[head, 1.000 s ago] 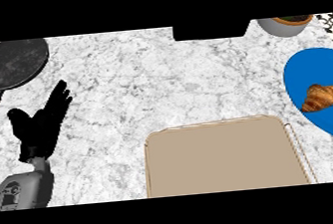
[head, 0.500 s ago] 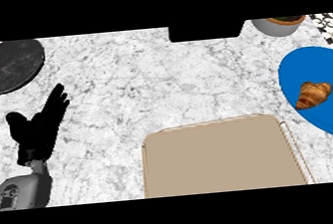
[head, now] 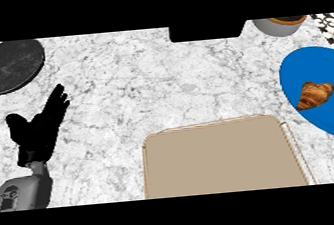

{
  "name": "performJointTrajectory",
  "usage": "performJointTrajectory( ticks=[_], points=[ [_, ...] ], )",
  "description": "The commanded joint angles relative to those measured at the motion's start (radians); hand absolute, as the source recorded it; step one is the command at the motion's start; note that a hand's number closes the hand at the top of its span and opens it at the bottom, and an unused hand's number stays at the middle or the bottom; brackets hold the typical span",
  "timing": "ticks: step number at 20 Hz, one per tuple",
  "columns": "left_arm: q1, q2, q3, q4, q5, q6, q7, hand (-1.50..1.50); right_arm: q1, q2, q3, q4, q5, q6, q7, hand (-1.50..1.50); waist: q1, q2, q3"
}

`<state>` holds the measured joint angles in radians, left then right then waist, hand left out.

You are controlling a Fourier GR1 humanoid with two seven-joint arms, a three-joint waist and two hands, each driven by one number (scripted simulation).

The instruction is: Pick the croissant from the tray and place it in the plate

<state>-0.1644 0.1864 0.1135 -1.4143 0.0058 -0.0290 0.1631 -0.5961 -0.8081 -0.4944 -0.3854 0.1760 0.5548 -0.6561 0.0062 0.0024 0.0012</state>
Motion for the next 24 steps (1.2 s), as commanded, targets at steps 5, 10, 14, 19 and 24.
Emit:
performJointTrajectory(
  ticks=[5, 10, 14, 19, 24],
  points=[
    [0.013, -0.022, -0.023, -0.02, -0.015, 0.009, 0.002, 0.0, 0.053, -0.08, -0.013, 0.056, -0.038, 0.169, -0.168, -1.5, 0.015, 0.008, 0.003],
    [-0.025, -0.016, -0.018, -0.006, -0.005, 0.002, 0.032, 0.0, 0.067, -0.086, 0.003, 0.075, -0.037, 0.14, -0.178, -1.5, 0.022, 0.011, 0.005],
    [-0.005, -0.019, -0.023, -0.034, -0.01, 0.005, 0.027, 0.0, 0.101, -0.117, -0.002, 0.077, -0.055, 0.163, -0.205, -1.5, 0.023, 0.01, 0.006],
    [-0.029, 0.001, -0.008, -0.015, 0.01, -0.023, 0.028, 0.0, 0.096, -0.149, 0.009, 0.092, -0.055, 0.147, -0.195, -1.5, 0.023, 0.013, 0.006],
    [-0.017, -0.021, -0.013, 0.007, -0.015, 0.008, -0.008, 0.0, 0.126, -0.127, 0.042, 0.095, -0.031, 0.099, -0.232, -1.5, 0.025, 0.014, 0.007]
  ],
)
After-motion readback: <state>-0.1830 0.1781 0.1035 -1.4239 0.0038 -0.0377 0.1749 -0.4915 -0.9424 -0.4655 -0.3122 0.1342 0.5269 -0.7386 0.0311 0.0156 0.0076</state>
